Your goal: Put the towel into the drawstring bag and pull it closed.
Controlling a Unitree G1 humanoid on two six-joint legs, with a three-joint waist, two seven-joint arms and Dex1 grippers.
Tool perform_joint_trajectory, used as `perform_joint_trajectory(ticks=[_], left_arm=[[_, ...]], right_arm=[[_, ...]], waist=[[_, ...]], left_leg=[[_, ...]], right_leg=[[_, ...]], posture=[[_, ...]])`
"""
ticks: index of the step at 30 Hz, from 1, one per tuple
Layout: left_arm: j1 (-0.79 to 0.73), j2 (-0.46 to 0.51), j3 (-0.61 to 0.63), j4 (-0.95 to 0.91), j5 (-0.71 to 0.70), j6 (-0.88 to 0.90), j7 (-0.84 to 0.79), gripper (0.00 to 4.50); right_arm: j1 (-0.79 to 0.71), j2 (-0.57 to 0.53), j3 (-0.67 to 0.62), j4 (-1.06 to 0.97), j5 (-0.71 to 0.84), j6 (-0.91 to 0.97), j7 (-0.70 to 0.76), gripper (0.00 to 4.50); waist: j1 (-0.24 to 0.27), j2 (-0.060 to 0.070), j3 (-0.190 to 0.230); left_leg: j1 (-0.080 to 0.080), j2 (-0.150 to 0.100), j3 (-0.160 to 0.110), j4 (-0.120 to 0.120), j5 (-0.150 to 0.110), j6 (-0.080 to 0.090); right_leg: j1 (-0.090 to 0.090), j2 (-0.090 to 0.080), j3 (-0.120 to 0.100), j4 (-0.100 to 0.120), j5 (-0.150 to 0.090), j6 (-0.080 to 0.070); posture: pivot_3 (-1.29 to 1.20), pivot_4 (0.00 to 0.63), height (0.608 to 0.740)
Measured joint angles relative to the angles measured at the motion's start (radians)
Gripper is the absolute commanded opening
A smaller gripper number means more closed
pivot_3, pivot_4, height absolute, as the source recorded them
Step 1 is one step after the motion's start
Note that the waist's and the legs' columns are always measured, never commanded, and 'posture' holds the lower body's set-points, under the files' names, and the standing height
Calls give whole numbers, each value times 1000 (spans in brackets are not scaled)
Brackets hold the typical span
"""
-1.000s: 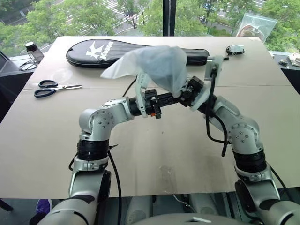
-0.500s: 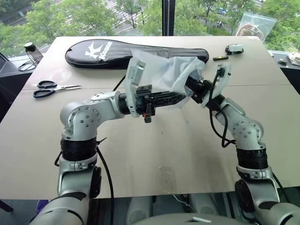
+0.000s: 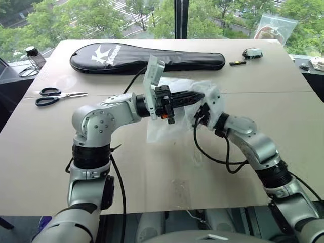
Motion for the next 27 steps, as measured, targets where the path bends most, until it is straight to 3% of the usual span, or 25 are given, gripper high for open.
perform_joint_trajectory(ticks=[4, 5, 6, 11, 16, 19, 27], left_arm=[[48, 68, -40, -19, 48, -38, -52, 0], [59, 82, -58, -19, 59, -40, -66, 0], [70, 90, -76, -19, 71, -43, -79, 0], [39, 195, -190, 60, 228, -178, -226, 0], [-21, 227, -252, 192, 375, -346, -350, 0], [-78, 226, -281, 310, 450, -464, -453, 0], [-275, 219, -355, 625, 626, -835, -771, 0]], right_arm=[[3, 37, -2, 57, -1, 29, 35, 54], [2, 35, -3, 59, -7, 32, 44, 908], [0, 36, -6, 59, -8, 38, 45, 1030], [48, -29, -35, -33, -28, 120, 39, 3225], [109, -86, -100, -218, 25, 271, 35, 3225], [130, -118, -158, -359, 82, 381, 12, 4464], [127, -112, -223, -449, 74, 528, -133, 4464]], waist=[[8, 0, 0], [12, 0, 0], [13, 0, 0], [19, 0, 0], [19, 0, 0], [21, 0, 0], [28, 0, 0]], left_leg=[[-1, -1, -1, 0, 0, 0], [-1, -1, -1, 1, 0, 0], [-1, -2, 0, 1, 0, 0], [-1, -2, -1, 1, 0, 0], [-1, -2, -1, 1, 0, 0], [-1, -2, -1, 1, 0, 0], [-2, -2, -1, 1, 0, 0]], right_leg=[[0, -1, -1, 0, 0, 0], [0, -2, -2, -1, 0, 0], [0, -2, -2, -1, 0, 0], [0, -2, -3, 0, 0, 0], [0, -2, -2, 0, 0, 0], [0, -2, -2, 0, 0, 0], [0, -1, -3, -1, 0, 0]], posture=[[0, 150, 740], [0, 150, 740], [0, 150, 740], [0, 150, 740], [0, 150, 740], [0, 150, 740], [0, 150, 740]])
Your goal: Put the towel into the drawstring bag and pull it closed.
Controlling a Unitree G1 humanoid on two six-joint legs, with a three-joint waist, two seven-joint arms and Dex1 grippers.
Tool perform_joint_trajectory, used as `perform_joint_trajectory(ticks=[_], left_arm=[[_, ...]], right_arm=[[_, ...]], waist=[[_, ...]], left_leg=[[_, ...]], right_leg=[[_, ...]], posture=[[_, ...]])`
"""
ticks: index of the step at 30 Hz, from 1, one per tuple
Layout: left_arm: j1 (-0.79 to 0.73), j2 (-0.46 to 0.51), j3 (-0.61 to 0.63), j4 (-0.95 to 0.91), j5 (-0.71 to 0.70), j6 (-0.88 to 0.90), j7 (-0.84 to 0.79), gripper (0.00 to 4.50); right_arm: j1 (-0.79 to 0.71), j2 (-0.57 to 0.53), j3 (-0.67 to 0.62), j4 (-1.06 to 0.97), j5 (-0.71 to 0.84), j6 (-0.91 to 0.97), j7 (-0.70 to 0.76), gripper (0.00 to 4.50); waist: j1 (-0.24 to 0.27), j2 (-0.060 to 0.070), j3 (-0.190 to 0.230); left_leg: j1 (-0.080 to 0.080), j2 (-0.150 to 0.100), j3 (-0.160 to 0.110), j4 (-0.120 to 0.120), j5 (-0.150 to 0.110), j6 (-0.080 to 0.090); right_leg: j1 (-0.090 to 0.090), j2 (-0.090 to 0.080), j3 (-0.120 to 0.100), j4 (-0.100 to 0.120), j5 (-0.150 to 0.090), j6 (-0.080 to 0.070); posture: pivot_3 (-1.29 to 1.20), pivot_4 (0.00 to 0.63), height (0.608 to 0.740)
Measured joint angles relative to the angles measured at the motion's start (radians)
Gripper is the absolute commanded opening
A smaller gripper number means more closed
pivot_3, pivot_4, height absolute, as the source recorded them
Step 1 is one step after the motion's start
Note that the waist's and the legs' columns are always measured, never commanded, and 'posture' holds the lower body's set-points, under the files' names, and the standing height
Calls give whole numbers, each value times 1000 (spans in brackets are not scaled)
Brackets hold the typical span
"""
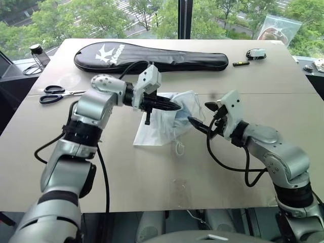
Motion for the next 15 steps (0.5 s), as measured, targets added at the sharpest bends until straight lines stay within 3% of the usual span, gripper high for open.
perform_joint_trajectory(ticks=[5, 6, 8, 15], left_arm=[[-171, -30, -35, 228, 60, -177, -99, 0], [-184, -36, -43, 251, 63, -207, -101, 0], [-190, -44, -58, 282, 66, -237, -102, 0], [-197, -66, -77, 346, 69, -295, -105, 0]], right_arm=[[-6, 3, -27, 11, -2, 50, -36, 4464], [-7, 10, -25, 16, -1, 59, -40, 4464], [-7, 21, -21, 22, -2, 69, -46, 3964], [10, 117, -48, -25, 115, 202, -49, 3964]], waist=[[0, 0, 0], [0, 0, 0], [-5, 0, 0], [-14, 0, 0]], left_leg=[[-1, 0, 0, 0, 0, 0], [-1, 0, 0, 0, 0, 0], [-1, 0, 0, 0, 0, 0], [-1, 1, -1, 0, 0, 0]], right_leg=[[0, 0, -1, -1, 0, 0], [0, 0, 0, -1, 0, 0], [0, 0, 0, -1, 0, 0], [0, 0, -1, 0, 0, 0]], posture=[[0, 150, 740], [0, 150, 740], [0, 150, 740], [0, 150, 740]])
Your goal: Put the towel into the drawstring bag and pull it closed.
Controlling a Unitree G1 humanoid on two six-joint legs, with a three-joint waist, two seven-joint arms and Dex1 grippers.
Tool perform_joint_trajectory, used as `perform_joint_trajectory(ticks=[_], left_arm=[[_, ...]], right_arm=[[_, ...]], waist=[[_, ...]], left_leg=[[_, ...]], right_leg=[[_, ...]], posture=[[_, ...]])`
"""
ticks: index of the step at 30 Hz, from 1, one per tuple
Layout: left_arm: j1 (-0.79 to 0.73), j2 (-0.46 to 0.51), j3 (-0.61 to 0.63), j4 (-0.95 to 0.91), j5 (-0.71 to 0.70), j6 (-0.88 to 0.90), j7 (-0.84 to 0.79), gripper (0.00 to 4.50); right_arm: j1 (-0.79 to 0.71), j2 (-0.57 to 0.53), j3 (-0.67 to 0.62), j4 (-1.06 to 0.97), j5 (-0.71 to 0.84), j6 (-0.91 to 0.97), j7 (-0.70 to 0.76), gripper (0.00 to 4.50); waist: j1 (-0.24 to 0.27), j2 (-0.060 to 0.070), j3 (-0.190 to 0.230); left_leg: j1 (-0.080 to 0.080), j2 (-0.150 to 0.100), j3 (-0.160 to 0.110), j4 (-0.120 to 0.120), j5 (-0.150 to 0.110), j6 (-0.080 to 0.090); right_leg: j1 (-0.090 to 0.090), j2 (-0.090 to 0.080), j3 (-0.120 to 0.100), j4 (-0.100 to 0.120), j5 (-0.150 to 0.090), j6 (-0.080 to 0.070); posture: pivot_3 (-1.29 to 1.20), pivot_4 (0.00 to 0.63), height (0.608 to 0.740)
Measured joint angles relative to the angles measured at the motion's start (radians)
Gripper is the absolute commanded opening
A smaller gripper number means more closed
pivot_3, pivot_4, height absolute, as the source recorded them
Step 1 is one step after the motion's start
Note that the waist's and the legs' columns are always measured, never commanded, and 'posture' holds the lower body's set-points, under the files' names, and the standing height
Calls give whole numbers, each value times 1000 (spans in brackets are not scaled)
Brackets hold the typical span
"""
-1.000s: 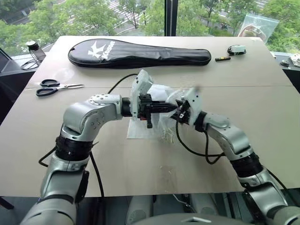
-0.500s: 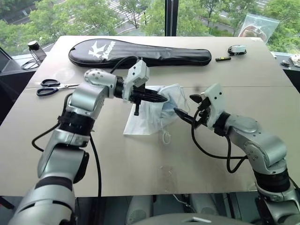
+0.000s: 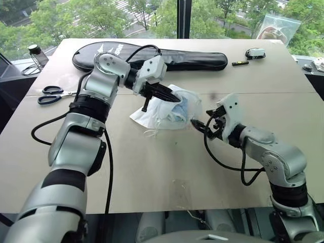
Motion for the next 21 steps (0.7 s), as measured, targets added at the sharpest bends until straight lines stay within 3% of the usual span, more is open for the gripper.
perform_joint_trajectory(ticks=[6, 14, 15, 18, 21], left_arm=[[0, -5, 1, 1, 7, -14, 0, 0], [2, -15, 13, -5, 18, 1, 0, 0], [5, -15, 17, -9, 18, 4, -1, 0], [18, -15, 24, -28, 19, 18, -1, 0], [29, -15, 40, -35, 19, 29, -1, 0]], right_arm=[[0, 20, -68, -29, 62, 88, -32, 3964], [-5, 66, 11, 25, 0, 94, -108, 3964], [-10, 75, 12, 36, -11, 88, -120, 3437], [-23, 81, 9, 58, -40, 69, -141, 2489], [-23, 74, 9, 62, -48, 56, -143, 1076]], waist=[[-4, 0, 0], [-10, 0, 0], [-10, 0, 0], [-10, 0, 0], [-10, 0, 0]], left_leg=[[0, 0, -1, 1, 0, 0], [0, 0, 0, 1, 0, 0], [0, 0, 0, 1, 0, 0], [0, 0, 0, 1, 0, 0], [0, 0, 0, 1, 0, 0]], right_leg=[[0, 0, 0, 1, 0, 0], [0, 0, 0, 1, 0, 0], [0, 0, 0, 1, 0, 0], [0, 0, 0, 1, 0, 0], [0, 0, 0, 1, 0, 0]], posture=[[0, 150, 740], [0, 150, 740], [0, 150, 740], [0, 150, 740], [0, 150, 740]])
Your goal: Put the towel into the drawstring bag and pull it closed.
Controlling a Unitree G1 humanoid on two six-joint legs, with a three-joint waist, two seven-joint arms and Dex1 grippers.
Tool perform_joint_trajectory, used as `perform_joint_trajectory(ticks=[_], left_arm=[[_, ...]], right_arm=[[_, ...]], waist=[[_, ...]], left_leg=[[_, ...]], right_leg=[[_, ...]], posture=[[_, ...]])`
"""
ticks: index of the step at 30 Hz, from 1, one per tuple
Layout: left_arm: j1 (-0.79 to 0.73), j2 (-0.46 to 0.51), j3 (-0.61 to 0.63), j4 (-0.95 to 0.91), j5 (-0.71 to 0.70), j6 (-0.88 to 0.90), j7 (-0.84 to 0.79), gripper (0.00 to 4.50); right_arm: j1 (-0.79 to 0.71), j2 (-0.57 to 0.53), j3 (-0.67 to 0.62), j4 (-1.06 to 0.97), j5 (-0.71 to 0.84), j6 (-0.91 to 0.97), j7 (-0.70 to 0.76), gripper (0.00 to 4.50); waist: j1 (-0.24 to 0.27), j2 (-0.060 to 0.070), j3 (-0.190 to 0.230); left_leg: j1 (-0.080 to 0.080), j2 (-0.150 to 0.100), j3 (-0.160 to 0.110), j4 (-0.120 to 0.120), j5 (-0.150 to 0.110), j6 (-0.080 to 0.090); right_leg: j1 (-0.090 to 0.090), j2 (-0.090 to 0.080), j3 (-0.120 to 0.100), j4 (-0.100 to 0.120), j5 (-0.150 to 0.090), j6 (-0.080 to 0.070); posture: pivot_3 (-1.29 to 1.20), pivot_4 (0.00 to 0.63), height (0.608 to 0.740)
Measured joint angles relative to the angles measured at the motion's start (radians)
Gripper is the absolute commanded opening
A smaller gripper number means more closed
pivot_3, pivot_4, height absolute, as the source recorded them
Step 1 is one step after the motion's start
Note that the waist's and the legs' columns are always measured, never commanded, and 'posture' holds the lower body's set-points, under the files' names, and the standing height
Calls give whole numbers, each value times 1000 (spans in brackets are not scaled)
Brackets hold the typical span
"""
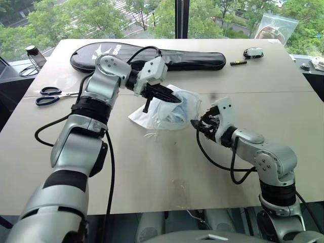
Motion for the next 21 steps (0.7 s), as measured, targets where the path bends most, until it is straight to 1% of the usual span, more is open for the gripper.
perform_joint_trajectory(ticks=[2, 3, 5, 6, 9, 10, 12, 14, 15, 16, 17, 18, 19, 21], left_arm=[[1, 0, 1, -6, 1, 5, 0, 0], [1, -2, 3, -6, 3, 6, 0, 0], [1, -11, 8, -3, 15, 2, 0, 0], [-1, -15, 9, 9, 23, -12, 0, 0], [-34, -23, 9, 111, 64, -79, -1, 0], [-82, -33, 9, 187, 90, -118, 2, 0], [-136, -39, 13, 246, 108, -155, 9, 0], [-227, -54, 40, 342, 136, -201, 32, 0], [-251, -56, 49, 359, 139, -210, 35, 0], [-277, -62, 61, 380, 139, -208, 31, 269], [-281, -67, 78, 389, 137, -200, 22, 569], [-273, -69, 82, 392, 135, -189, 13, 744], [-246, -69, 82, 393, 126, -166, 5, 1239], [-193, -65, 95, 373, 103, -92, 0, 2230]], right_arm=[[0, -3, -2, 0, -2, -1, 1, 309], [0, -5, -5, -1, -1, -1, 4, 96], [1, -19, -25, -12, 14, 3, 19, 96], [1, -23, -59, -35, 43, 12, 31, 96], [-10, -28, -163, -129, 173, 61, 76, 96], [-34, -30, -227, -163, 268, 89, 92, 96], [-74, -34, -285, -186, 364, 105, 95, 96], [-149, -53, -365, -184, 579, 110, 57, 96], [-178, -66, -385, -184, 647, 102, 36, 96], [-205, -83, -408, -175, 752, 77, -9, 32], [-211, -94, -416, -166, 825, 52, -53, 0], [-206, -108, -415, -155, 881, 31, -91, 0], [-190, -127, -408, -141, 945, 2, -141, 0], [-168, -141, -397, -134, 1007, -45, -198, 0]], waist=[[0, 0, 0], [0, 0, 0], [2, 0, 0], [2, 0, 0], [2, 0, 0], [3, 0, 0], [2, 0, 0], [3, 0, 0], [3, 0, 0], [2, 0, 0], [2, 0, 0], [1, 0, 0], [0, 0, 0], [-5, 0, 0]], left_leg=[[0, 0, 0, 0, 0, 0], [0, 0, 0, 0, 0, 0], [0, 0, 0, 0, 0, 0], [0, 0, 0, 0, 0, 0], [0, 0, 0, 0, 0, 0], [0, 0, -1, 1, 0, 0], [0, 0, -1, 1, 0, 0], [0, 0, -1, 1, 0, 0], [0, 0, 0, 1, 0, 0], [0, 0, 0, 0, 0, 0], [0, 0, 0, -1, 0, 0], [0, 0, 0, -1, 0, 1], [0, 0, 0, -1, 0, 1], [0, 0, 1, -1, 0, 1]], right_leg=[[0, 0, 0, 0, 0, 0], [0, 0, 0, 0, 0, 0], [0, 0, 0, 0, 0, 0], [0, 0, 0, 0, 0, 0], [0, 0, -1, 0, 0, 0], [0, 0, -1, 0, 0, 0], [0, 0, -1, 1, 0, 0], [0, 0, -1, 0, 0, 0], [0, -1, -1, 0, 0, 0], [1, -1, -1, 0, 0, 0], [1, -1, -1, 0, 0, 0], [1, -1, -1, 0, 0, 0], [0, -1, -1, 0, 0, 0], [0, 0, 1, 1, 0, 0]], posture=[[0, 150, 740], [0, 150, 740], [0, 150, 740], [0, 150, 740], [0, 150, 740], [0, 150, 740], [0, 150, 740], [0, 150, 740], [0, 150, 740], [0, 150, 740], [0, 150, 740], [0, 150, 740], [0, 150, 740], [0, 150, 740]])
